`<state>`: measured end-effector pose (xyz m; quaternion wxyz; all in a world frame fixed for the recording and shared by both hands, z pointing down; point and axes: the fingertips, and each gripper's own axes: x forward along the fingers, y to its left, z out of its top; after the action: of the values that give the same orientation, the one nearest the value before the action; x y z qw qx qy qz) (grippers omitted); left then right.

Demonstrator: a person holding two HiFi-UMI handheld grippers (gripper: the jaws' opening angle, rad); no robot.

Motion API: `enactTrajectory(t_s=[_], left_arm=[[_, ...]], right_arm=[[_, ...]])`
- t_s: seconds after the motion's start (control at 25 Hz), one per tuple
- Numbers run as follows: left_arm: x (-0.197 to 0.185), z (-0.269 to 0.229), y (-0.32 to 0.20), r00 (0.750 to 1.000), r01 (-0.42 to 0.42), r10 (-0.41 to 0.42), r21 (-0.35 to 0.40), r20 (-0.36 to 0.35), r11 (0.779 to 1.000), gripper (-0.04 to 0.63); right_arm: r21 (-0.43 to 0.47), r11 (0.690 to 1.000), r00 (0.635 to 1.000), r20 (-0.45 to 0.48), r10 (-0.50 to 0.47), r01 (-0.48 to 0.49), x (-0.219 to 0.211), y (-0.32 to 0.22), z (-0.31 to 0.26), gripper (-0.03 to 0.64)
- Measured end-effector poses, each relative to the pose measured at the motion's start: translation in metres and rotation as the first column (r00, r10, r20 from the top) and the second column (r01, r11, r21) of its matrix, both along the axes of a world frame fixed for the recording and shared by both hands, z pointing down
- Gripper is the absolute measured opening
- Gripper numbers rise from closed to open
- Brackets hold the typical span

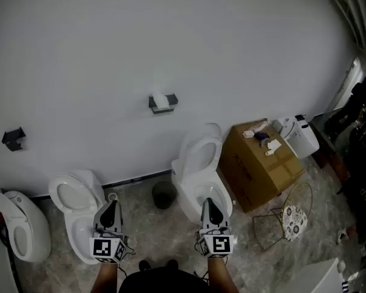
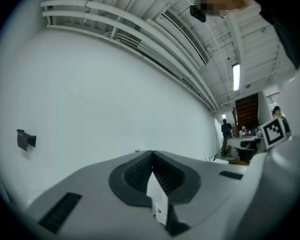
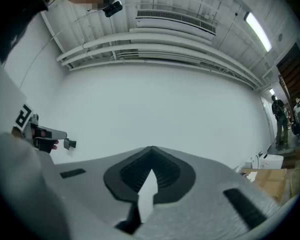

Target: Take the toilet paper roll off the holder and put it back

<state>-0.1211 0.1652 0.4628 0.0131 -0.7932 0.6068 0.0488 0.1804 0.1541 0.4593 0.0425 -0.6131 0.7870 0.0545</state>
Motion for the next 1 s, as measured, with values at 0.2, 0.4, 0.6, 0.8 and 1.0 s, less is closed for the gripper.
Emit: enactTrajectory(t_s=[0.2, 0.4, 0.6, 0.8, 1.0], left_arm=[[0.0015, 0.0002, -0.0026, 1.000, -0.008, 0.008, 0.006, 0.004, 1.000, 0.003], [0.0044, 0.0002, -0.0036, 1.000, -0.013, 0.013, 0.003, 0.004, 1.000, 0.003], [0.0050, -0.0005, -0.0020, 1.000, -0.016, 0.015, 0.011, 0.003, 1.000, 0.003], [0.0040, 0.0018, -0.0025, 1.000, -0.017, 0.016, 0.012, 0.005, 1.000, 0.003], [0.0040, 0.0019, -0.0025, 1.000, -0.018, 0.018, 0.008, 0.004, 1.000, 0.003]], right_arm=[[0.001, 1.000, 1.000, -0.007, 0.001, -0.001, -0.0020, -0.0004, -0.0004, -0.007], [-0.001, 1.000, 1.000, -0.005, -0.002, 0.002, -0.0004, 0.0001, 0.0011, -0.007], [-0.007, 1.000, 1.000, 0.019, -0.009, 0.009, 0.0001, 0.0008, 0.0017, -0.006], [-0.011, 1.000, 1.000, 0.010, -0.006, 0.006, -0.0029, 0.0004, 0.0023, -0.006], [-0.015, 1.000, 1.000, 0.013, -0.018, 0.018, -0.0054, 0.0006, 0.0008, -0.006]])
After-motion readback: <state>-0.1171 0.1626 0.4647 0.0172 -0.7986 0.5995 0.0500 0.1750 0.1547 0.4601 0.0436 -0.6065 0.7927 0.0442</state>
